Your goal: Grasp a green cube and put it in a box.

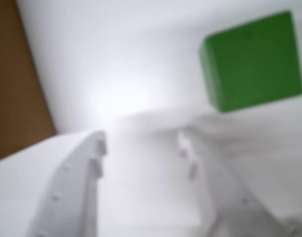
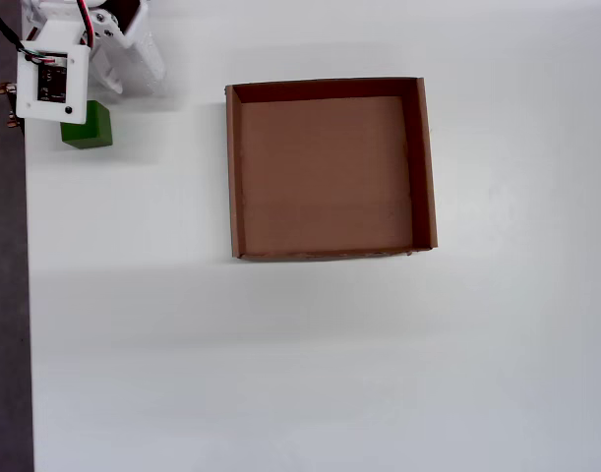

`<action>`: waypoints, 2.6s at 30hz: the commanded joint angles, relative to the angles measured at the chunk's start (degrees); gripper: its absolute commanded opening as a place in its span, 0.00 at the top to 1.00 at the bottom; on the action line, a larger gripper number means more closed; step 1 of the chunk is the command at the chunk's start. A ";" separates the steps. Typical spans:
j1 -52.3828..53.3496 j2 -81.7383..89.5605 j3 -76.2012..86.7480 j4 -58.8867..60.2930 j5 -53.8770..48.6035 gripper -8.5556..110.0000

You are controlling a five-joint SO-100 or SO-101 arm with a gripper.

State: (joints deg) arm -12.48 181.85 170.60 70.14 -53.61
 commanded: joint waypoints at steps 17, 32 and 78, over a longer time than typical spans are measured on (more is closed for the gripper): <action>-0.53 0.44 -0.26 0.35 0.44 0.76; -0.62 0.44 -0.26 0.35 0.44 0.76; 14.41 -37.71 -37.79 8.61 -32.96 0.70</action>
State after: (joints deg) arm 0.53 145.99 136.58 79.28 -82.09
